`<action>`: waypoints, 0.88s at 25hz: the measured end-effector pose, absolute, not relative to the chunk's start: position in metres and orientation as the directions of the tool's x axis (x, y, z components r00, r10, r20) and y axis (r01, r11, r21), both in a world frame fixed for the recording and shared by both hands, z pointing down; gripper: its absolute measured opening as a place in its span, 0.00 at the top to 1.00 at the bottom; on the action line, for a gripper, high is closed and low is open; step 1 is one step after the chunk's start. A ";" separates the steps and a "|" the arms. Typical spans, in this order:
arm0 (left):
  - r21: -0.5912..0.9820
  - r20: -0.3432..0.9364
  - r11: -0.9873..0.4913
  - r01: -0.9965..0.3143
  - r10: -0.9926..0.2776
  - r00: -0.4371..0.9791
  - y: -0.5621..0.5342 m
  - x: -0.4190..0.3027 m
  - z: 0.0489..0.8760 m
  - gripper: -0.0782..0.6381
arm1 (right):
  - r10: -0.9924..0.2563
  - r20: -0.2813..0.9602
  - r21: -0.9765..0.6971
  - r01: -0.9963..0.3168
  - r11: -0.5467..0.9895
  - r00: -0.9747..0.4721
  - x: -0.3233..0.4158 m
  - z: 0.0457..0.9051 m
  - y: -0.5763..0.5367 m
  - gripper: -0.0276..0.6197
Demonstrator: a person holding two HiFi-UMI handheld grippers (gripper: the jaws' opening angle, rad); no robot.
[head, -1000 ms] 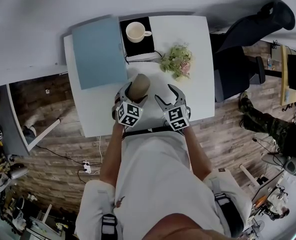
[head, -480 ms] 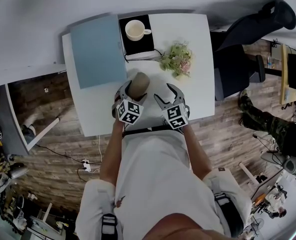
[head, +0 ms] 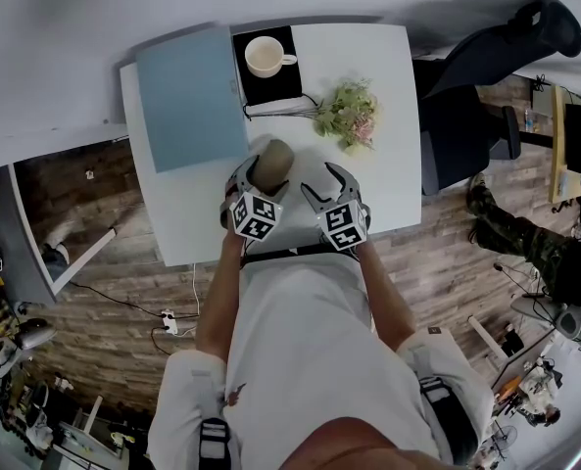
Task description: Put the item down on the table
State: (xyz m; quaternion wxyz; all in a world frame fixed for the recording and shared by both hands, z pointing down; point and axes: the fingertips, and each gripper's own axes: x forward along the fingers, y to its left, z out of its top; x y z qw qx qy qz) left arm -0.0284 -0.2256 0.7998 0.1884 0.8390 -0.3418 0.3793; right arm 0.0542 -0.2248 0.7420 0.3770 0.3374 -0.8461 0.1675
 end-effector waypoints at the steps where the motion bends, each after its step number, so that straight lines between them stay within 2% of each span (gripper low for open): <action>1: 0.056 0.764 -0.696 -0.716 -0.432 0.479 -0.225 -0.028 0.800 0.32 | -0.443 0.752 -0.029 -0.697 0.717 -0.488 0.054 0.742 -0.224 0.49; 22: 0.050 0.767 -0.696 -0.717 -0.433 0.473 -0.225 -0.028 0.801 0.30 | -0.452 0.745 -0.019 -0.693 0.720 -0.491 0.052 0.739 -0.220 0.49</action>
